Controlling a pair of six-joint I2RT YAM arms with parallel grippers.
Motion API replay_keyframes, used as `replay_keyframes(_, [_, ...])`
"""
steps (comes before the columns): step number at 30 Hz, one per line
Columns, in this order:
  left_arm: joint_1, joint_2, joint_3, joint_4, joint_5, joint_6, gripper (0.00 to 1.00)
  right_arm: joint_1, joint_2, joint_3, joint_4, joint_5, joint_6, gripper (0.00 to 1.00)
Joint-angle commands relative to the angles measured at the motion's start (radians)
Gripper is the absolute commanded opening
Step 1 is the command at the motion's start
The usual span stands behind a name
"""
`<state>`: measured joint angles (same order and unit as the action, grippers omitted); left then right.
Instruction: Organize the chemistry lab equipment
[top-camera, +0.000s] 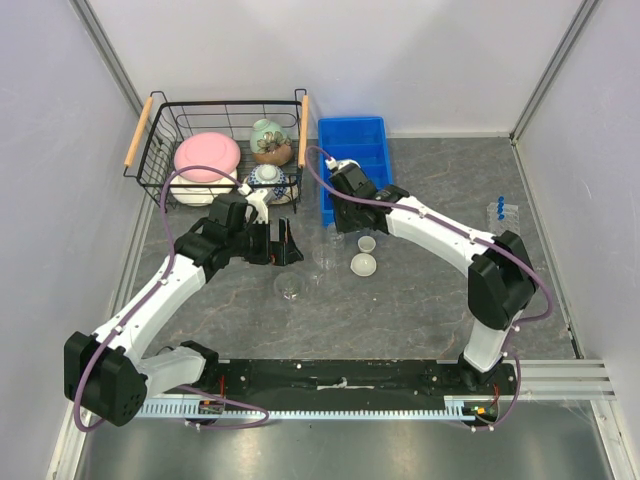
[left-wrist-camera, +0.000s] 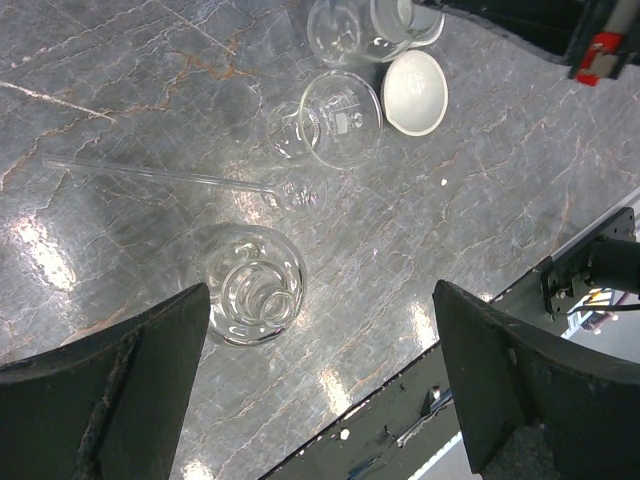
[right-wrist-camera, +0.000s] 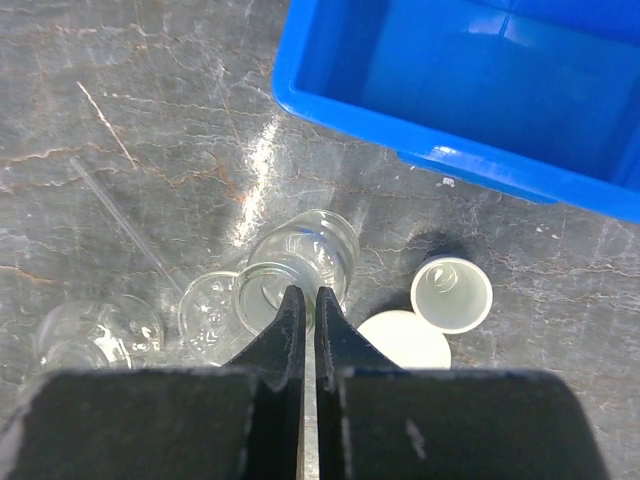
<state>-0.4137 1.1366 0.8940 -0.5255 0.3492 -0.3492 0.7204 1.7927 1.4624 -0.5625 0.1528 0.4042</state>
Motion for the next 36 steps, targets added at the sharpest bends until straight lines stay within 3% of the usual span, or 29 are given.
replay_keyframes(1, [0.006, -0.029, -0.006, 0.032, 0.028, 0.027, 0.99, 0.008, -0.082, 0.090, -0.026, 0.059, 0.004, 0.00])
replay_keyframes(14, [0.006, -0.038, -0.012, 0.036, 0.037, 0.024, 0.99, -0.088, -0.066, 0.265, -0.097, 0.102, -0.019, 0.00])
replay_keyframes(24, [0.006, -0.035, -0.012, 0.038, 0.043, 0.026, 0.99, -0.165, 0.095, 0.397, -0.059, 0.054, -0.042, 0.00])
replay_keyframes(36, [0.006, -0.023, -0.013, 0.038, 0.048, 0.024, 0.99, -0.188, 0.229, 0.382, 0.038, -0.013, -0.002, 0.00])
